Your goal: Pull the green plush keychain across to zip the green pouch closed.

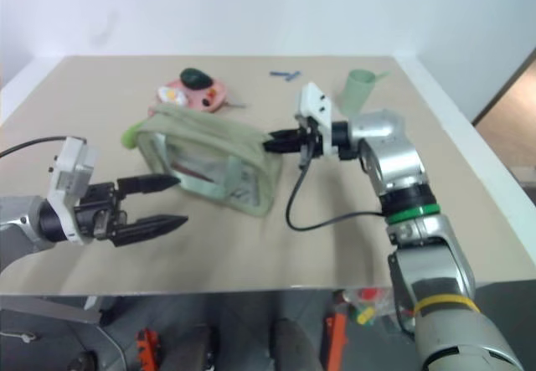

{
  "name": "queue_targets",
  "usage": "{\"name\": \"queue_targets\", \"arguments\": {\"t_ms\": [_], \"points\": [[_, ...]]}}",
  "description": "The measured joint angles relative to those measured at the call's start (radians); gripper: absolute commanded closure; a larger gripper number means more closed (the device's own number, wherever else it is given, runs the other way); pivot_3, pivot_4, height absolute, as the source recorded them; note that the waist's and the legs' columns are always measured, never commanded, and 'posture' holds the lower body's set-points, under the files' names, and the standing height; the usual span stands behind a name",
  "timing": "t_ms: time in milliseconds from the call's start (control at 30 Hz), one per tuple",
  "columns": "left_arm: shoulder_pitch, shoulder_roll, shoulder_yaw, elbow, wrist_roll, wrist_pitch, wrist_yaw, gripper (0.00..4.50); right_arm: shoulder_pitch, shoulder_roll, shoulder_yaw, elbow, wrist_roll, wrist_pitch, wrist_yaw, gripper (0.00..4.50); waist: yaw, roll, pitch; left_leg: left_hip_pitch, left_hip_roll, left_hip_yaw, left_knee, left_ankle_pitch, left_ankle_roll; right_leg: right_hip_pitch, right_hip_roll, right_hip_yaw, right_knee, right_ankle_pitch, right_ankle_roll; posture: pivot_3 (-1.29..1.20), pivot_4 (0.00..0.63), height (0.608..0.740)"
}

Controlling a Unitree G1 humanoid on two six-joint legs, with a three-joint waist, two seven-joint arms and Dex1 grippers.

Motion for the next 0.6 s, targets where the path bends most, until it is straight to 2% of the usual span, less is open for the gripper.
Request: {"name": "queue_targets", "arguments": {"t_ms": [33,100,200,300,367,467,600], "points": [[-0.008,-0.007,-0.007,0.001,0.011,-0.008,0.001,0.0,-0.022,0.003,0.0,0.054,-0.011,-0.03,0.013,3.46,-0.002,0.0,0.0,0.0,0.0,0.0,0.0,0.0,0.0,0.0,0.0,0.0,0.0,0.0,0.0,0.0,0.15,0.74],[-0.031,-0.04,-0.038,0.003,0.053,-0.038,0.011,0.0,-0.082,0.007,-0.007,0.181,-0.036,-0.088,0.029,2.72,-0.005,0.0,0.0,0.0,0.0,0.0,0.0,0.0,0.0,0.0,0.0,0.001,0.0,0.0,0.0,0.0,0.15,0.74],[-0.04,-0.105,-0.074,0.007,0.095,-0.065,0.048,0.0,-0.119,0.008,-0.06,0.252,-0.032,-0.092,0.02,1.77,-0.005,0.0,0.0,-0.001,0.0,0.001,0.0,0.0,0.0,0.0,0.0,0.002,0.0,0.0,0.0,0.0,0.15,0.74],[-0.04,-0.138,-0.092,0.009,0.122,-0.078,0.062,0.0,-0.111,0.009,-0.137,0.207,0.016,-0.02,-0.017,0.68,-0.005,0.0,0.0,-0.001,0.0,0.001,-0.001,0.0,0.0,0.0,-0.001,0.002,0.0,0.0,0.0,0.0,0.15,0.74],[-0.042,-0.148,-0.107,0.017,0.144,-0.088,0.066,0.0,-0.067,0.002,-0.192,0.095,0.063,0.063,-0.058,0.07,-0.004,0.0,0.0,-0.001,0.0,0.0,-0.001,0.0,0.0,0.0,-0.001,0.002,0.0,0.0,0.001,0.0,0.15,0.74],[-0.042,-0.154,-0.111,0.034,0.177,-0.115,0.064,0.0,0.029,-0.015,-0.249,-0.073,0.126,0.192,-0.123,0.07,-0.002,0.0,0.0,-0.001,0.0,0.0,0.0,0.0,0.001,0.0,-0.001,0.002,0.0,0.0,0.001,0.0,0.15,0.74],[-0.05,-0.148,-0.145,0.066,0.238,-0.157,0.002,0.0,0.338,-0.08,-0.302,-0.545,0.237,0.429,-0.239,0.07,0.01,0.0,0.0,-0.001,-0.001,0.0,-0.001,-0.001,0.001,0.0,-0.001,0.002,0.001,-0.001,0.002,0.0,0.15,0.74]]}}
